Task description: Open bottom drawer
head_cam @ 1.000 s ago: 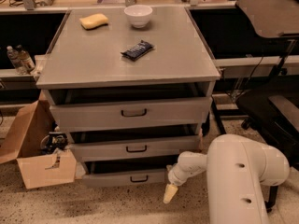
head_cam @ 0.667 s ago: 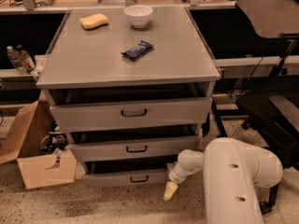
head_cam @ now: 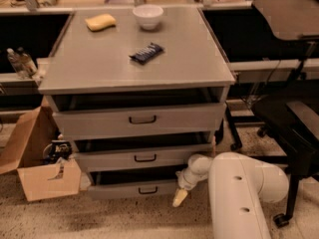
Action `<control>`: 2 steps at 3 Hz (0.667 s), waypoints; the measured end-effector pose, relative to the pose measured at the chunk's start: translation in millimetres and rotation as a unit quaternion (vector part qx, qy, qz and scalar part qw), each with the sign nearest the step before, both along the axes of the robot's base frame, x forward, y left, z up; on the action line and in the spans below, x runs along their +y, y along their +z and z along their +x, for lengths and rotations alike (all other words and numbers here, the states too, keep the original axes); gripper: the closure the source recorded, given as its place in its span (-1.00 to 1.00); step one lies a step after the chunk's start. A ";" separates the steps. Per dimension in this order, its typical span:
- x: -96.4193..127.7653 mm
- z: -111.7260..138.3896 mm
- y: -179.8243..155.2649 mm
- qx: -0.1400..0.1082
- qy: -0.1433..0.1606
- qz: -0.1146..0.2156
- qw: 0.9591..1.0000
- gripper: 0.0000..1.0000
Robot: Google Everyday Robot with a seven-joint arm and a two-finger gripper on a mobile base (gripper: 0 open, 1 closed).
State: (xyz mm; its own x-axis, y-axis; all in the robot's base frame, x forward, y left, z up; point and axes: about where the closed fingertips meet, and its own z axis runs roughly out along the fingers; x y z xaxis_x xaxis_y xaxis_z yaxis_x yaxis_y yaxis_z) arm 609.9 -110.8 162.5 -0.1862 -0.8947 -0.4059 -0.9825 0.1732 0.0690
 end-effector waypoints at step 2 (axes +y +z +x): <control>10.5 -19.8 -7.6 0.019 0.008 0.014 1.000 0.38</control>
Offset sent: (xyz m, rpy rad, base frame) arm -0.0445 0.0246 -0.0240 0.0632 0.0981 0.0550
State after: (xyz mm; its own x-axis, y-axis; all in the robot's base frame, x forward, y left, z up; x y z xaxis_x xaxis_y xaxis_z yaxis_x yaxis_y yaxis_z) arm 590.1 -100.3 154.8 -0.1868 -0.8861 -0.4242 -0.9819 0.1543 0.1102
